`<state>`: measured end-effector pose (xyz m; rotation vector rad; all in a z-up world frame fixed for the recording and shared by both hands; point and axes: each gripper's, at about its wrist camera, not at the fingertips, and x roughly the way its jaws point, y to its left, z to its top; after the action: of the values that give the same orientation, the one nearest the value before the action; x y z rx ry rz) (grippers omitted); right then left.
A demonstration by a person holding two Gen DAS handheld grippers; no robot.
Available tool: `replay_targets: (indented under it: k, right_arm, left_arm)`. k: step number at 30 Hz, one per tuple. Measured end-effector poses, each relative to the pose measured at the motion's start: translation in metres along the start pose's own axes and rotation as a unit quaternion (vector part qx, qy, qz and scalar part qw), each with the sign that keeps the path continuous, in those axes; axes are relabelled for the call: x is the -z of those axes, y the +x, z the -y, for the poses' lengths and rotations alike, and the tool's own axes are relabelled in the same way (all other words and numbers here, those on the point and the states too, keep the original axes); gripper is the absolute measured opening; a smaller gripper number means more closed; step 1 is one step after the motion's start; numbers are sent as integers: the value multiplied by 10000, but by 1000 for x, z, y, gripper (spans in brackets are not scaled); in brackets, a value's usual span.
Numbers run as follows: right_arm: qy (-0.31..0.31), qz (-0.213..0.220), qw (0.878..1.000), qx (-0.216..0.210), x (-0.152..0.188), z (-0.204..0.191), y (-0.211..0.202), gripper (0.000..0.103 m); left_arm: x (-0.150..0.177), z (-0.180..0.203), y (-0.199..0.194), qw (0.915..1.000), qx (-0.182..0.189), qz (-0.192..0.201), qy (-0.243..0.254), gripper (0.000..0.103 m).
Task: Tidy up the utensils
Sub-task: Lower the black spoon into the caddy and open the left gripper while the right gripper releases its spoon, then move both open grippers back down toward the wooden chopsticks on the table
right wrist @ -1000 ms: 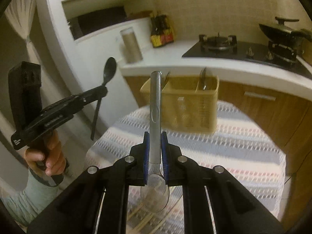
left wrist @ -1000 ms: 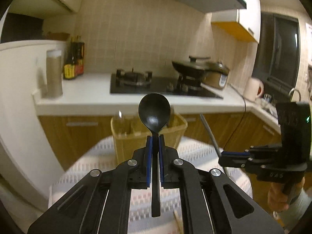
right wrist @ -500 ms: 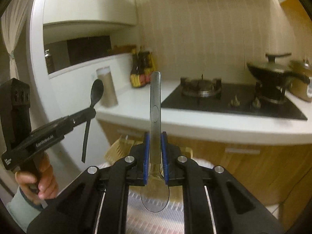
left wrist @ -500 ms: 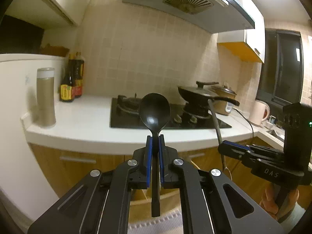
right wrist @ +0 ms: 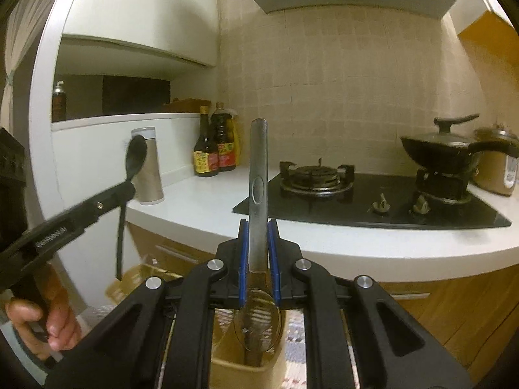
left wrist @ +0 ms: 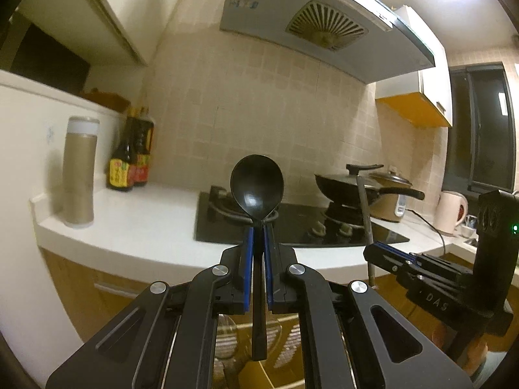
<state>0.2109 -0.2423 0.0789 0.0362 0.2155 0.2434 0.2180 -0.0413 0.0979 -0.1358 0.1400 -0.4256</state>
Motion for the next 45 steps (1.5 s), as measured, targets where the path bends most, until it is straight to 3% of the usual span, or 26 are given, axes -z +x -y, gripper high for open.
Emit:
replay_targets:
  k: [12,31,33,35,40,45]
  right_arm:
    - [-799,497,9943,496,27,-33,5,10]
    - [-548,226,9975,372,43,-26,11,10]
    - [-517,175,9981,301,43,-25,10,10]
    - [-445,121,9987,211,42,-23,9,13]
    - [-375,60,9992,131,41,-19,-1,47]
    - [-404,-108,9990,162,40,-17,-24,47]
  left_arm:
    - [22,-11,12,10000,-2,33,25,4]
    - [54,-27,14,9989,185,-434,3,5]
    - [54,-28,11,9987,203,-466,37,15]
    - [55,-30,8,9986,205,-482,55,31]
    - [54,-39,-2,9979,148,-628,-22,36]
    - [46,-51,-21,9968,184,-723,-303,38]
